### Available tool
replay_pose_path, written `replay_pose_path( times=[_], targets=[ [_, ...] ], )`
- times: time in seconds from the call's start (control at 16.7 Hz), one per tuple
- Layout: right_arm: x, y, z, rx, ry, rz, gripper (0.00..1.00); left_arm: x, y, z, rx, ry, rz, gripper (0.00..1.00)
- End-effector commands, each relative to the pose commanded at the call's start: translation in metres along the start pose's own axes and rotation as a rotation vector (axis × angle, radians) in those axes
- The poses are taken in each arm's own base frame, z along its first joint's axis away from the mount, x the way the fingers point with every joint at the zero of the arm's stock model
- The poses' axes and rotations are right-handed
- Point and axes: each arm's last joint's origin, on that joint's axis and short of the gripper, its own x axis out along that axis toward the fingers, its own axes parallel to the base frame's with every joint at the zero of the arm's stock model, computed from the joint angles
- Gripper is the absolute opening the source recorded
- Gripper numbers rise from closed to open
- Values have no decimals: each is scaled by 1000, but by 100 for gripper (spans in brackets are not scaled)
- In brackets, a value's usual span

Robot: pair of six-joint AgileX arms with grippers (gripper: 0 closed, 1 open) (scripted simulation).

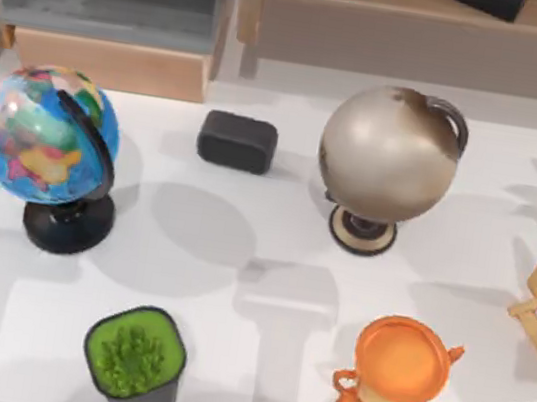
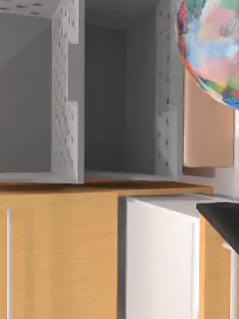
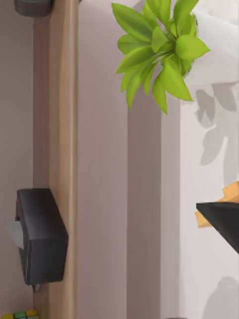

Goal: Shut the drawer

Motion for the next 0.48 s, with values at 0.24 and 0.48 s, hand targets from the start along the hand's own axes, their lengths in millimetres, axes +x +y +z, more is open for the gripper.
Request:
replay_pose_path(
  times=[0.24,0.48],
  targets=[
    [0,0,0,0,0,0,100,25,-19,23,-3,21,-1,100],
    [0,0,0,0,0,0,100,47,-41,36,1,33,2,100]
  ],
)
